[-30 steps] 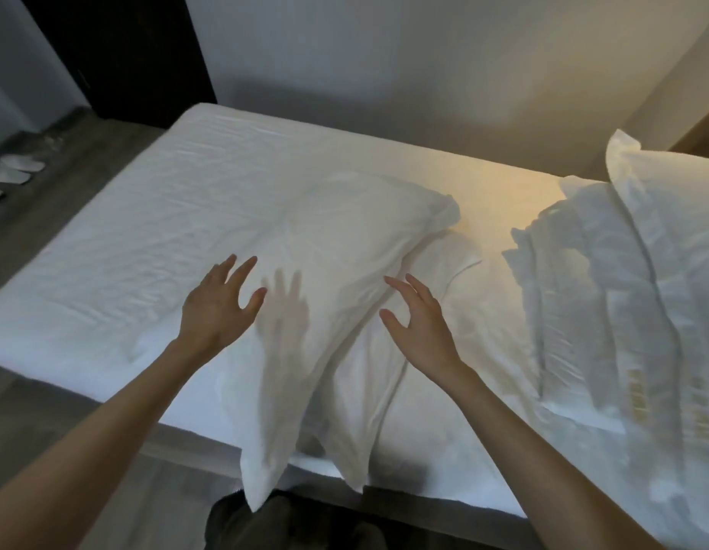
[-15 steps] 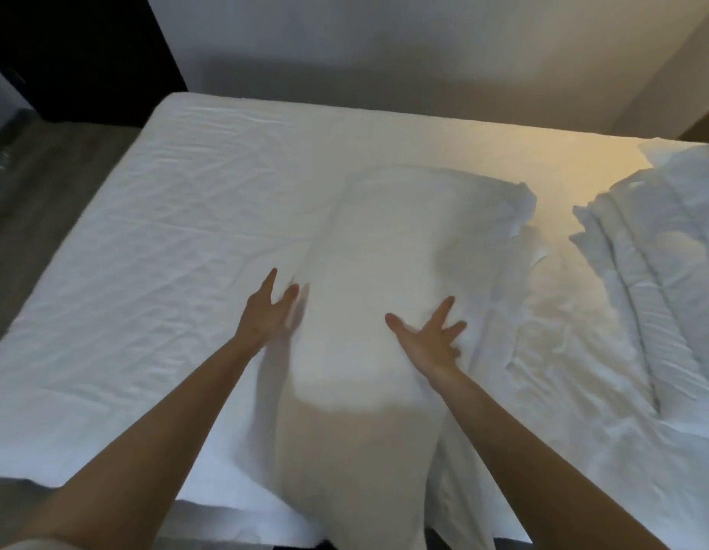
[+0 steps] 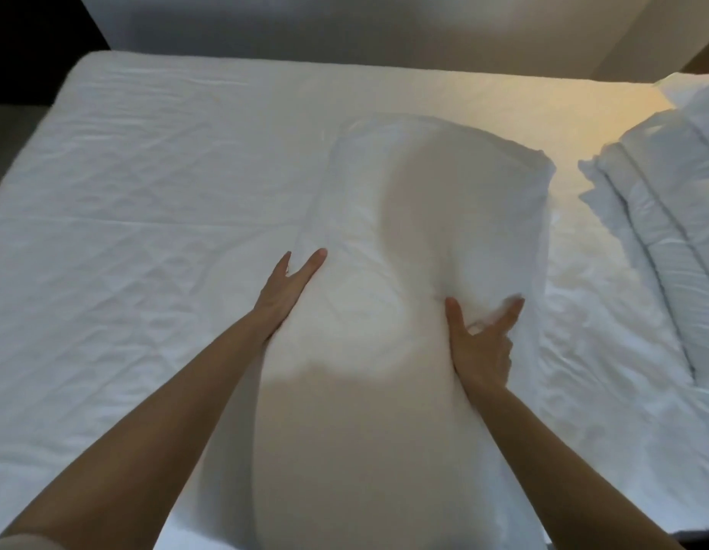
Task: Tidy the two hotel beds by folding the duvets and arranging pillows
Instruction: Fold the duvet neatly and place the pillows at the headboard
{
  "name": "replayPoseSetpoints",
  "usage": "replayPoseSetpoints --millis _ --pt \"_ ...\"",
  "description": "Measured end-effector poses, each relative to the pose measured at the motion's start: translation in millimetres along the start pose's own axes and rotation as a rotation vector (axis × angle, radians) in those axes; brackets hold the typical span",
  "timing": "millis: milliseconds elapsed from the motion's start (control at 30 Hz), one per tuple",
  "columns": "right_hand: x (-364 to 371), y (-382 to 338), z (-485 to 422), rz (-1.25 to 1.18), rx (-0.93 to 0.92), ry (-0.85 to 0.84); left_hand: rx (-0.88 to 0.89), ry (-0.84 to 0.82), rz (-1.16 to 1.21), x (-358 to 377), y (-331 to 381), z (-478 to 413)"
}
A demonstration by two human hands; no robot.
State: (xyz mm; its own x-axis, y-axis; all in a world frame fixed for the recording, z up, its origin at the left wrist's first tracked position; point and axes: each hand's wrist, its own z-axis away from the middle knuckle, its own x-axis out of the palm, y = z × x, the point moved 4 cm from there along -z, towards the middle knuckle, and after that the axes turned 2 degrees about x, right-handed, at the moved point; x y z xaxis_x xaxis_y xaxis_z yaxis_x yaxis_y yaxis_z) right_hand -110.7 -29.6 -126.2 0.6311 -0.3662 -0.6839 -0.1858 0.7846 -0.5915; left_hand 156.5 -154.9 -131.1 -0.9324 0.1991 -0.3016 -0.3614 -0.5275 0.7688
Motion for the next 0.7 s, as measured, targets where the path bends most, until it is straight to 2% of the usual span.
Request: replayPoseSetpoints --millis 133,300,433,567,700 --pt "-22.4 -1.1 0.8 -0.132 0.082 -0.051 0.062 0.051 -0.030 1.0 14.4 22.6" --pt "-60.1 -8.5 20.9 -0.246 0.025 -0.057 0.173 0.113 -0.057 5.7 50.2 71.8" --pt "-100.6 -8.5 53.0 -0.296 0.030 -0.030 0.270 0.102 -0.071 1.8 72.4 120.8" --pt "-146.5 3.2 93.2 -0.302 0.009 0.040 0.323 0.107 -0.056 -1.6 83.0 172.0" --pt "-206.9 23.6 139.1 -0.306 -0.061 0.209 0.415 0.071 0.010 6.2 92.4 232.6"
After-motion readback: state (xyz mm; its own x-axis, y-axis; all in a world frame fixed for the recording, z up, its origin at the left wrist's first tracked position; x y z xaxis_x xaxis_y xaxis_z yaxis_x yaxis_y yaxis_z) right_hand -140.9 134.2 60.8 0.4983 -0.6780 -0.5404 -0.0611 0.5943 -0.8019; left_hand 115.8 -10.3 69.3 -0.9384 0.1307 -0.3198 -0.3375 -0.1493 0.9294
